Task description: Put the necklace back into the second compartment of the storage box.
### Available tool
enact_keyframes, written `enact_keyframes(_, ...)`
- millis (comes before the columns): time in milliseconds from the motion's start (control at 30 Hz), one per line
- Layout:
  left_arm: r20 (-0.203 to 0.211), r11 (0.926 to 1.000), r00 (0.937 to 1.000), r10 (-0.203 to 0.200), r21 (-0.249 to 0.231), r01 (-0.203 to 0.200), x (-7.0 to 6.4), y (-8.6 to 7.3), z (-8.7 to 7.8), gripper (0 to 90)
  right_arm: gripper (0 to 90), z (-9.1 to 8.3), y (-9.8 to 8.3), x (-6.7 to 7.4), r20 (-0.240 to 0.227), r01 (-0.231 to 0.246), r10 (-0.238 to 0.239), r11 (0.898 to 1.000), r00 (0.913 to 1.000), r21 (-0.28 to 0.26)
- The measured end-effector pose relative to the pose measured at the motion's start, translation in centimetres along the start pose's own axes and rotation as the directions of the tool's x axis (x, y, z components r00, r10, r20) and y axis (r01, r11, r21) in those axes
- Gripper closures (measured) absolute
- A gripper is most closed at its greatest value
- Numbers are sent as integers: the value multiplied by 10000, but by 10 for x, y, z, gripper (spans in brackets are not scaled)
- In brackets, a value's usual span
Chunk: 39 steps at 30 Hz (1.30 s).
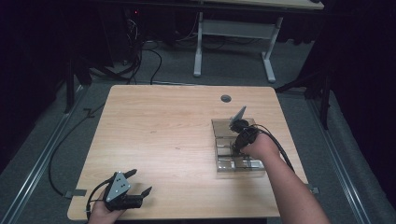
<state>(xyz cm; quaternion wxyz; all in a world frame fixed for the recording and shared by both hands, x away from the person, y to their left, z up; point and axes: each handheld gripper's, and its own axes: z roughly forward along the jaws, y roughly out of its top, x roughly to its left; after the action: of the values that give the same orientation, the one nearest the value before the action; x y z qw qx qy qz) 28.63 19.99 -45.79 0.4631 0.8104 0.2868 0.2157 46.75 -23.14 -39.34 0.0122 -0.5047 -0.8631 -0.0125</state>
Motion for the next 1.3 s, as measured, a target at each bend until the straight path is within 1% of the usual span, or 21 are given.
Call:
enact_keyframes(33,0,10000,10000,-6,-4,6,0,0,0,173,762,0,0,-2,125,22,-22,10000,9999,15)
enact_keyframes(67,14,10000,10000,-5,33,5,0,0,0,173,760,1,-1,-3,177,-136,135,9999,9998,99)
enact_keyframes(133,15,10000,10000,-7,27,7,0,0,0,173,748,1,-2,-7,207,-225,222,9996,9995,141)
enact_keyframes(167,7,10000,10000,4,35,-4,0,0,0,173,734,0,-2,-8,169,-261,259,9996,9995,105)
enact_keyframes(200,18,10000,10000,11,32,-11,0,0,0,173,726,0,-3,-8,175,-435,434,9990,9989,64)
enact_keyframes(233,19,10000,10000,1,16,-1,0,0,0,173,716,-1,-3,-9,162,-329,329,9995,9993,-33)
enact_keyframes(267,25,10000,10000,6,33,-6,0,0,0,173,704,-3,-3,-9,99,-413,413,9991,9991,-54)
enact_keyframes(400,27,10000,10000,4,30,-4,0,0,0,173,676,-8,-4,-10,-35,-474,473,9984,9989,-307)
enact_keyframes(433,30,10000,10000,7,34,-7,0,0,0,173,670,-9,-5,-9,-61,-578,576,9977,9983,-359)
enact_keyframes(500,33,10000,10000,23,37,-23,0,0,0,173,660,-12,-7,-10,-87,-548,544,9974,9985,-463)
enact_keyframes(633,11,10000,10000,38,38,-38,-1,0,0,173,655,-20,-14,-11,-129,-702,696,9958,9975,-582)
enact_keyframes(733,11,10000,10000,29,40,-29,-1,0,1,174,679,-24,-19,-12,-186,-745,736,9955,9971,-577)
enact_keyframes(800,17,10000,10000,39,56,-39,-1,1,1,174,726,-22,-22,-12,-216,-735,724,9959,9971,-526)
enact_keyframes(833,18,10000,10000,44,65,-45,-1,1,1,174,751,-20,-23,-12,-243,-848,838,9954,9962,-438)
enact_keyframes(867,12,10000,10000,33,52,-33,-1,0,1,174,779,-17,-23,-13,-203,-719,711,9966,9973,-413)
enact_keyframes(933,3,10000,10000,26,42,-26,-1,0,1,174,842,-10,-23,-13,-89,-630,628,9974,9980,-361)
enact_keyframes(1033,-8,10000,10000,22,43,-22,-1,0,1,174,860,-6,-22,-14,-31,-585,584,9975,9983,-393)
enact_keyframes(1067,-17,10000,10000,32,58,-32,-1,0,1,174,862,-3,-18,-14,9,-614,615,9970,9981,-469)
enact_keyframes(1167,-14,10000,10000,32,72,-32,-1,0,1,174,863,3,-14,-10,40,-664,665,9975,9978,-260)
enact_keyframes(1233,-15,10000,10000,26,52,-26,-1,0,1,174,861,7,-12,-9,133,-502,504,9986,9986,-191)
enact_keyframes(1300,-14,10000,10000,33,59,-33,-1,0,1,174,835,7,-10,-8,170,-508,511,9986,9986,-156)
